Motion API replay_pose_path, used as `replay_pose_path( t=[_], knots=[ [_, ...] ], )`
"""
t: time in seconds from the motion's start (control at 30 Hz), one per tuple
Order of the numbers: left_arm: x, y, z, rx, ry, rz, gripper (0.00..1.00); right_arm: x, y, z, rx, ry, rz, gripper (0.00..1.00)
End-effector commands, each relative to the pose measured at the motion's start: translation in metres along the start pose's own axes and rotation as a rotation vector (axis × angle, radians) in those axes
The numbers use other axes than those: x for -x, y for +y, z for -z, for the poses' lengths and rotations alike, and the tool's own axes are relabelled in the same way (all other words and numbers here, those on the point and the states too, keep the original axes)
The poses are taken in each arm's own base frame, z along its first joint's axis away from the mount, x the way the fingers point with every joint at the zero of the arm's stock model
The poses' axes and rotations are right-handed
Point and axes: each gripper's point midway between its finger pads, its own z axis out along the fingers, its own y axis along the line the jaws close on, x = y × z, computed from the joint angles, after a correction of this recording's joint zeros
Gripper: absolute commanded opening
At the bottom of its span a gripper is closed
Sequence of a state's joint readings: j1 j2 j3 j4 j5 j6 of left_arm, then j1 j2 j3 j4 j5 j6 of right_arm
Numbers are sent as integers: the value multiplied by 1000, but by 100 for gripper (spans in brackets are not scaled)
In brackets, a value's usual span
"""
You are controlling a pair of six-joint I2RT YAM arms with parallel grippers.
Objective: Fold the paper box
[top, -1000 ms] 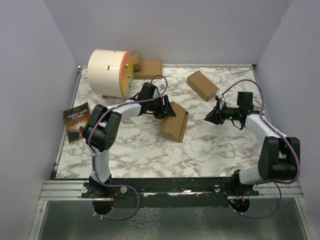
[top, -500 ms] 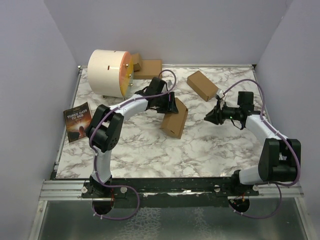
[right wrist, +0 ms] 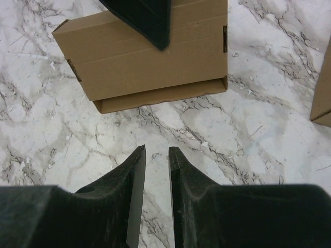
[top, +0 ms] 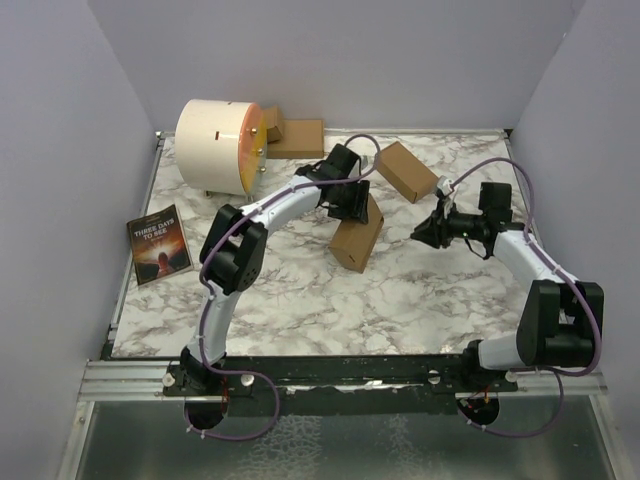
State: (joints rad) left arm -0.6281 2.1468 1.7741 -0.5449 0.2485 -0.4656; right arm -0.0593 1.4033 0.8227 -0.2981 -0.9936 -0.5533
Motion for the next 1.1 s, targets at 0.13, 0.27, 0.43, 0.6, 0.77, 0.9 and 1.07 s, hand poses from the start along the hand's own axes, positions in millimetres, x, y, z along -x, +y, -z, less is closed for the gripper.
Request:
replay_pose_path(
  t=[0.13,0.27,0.43,0.6,0.77,0.9,1.07],
  knots=[
    [-18,28,-17,210,101,-99,17,16,2,10,3,-56,26,25],
    [-10,27,-19,249,99,-120,18,18,2,11,5,-62,26,25],
    [-16,20,-29,307,119,-176,18,18,2,13,3,-67,23,25],
    [-28,26,-34,391,141,-224,18,21,1,17,-1,-79,23,25],
    [-36,32,-37,474,149,-274,18,21,0,19,-4,-82,22,25],
    [-44,35,-43,507,165,-296,19,21,0,19,-5,-82,20,25],
    [-57,37,-52,530,195,-326,19,21,-1,20,-7,-84,18,25]
  ],
)
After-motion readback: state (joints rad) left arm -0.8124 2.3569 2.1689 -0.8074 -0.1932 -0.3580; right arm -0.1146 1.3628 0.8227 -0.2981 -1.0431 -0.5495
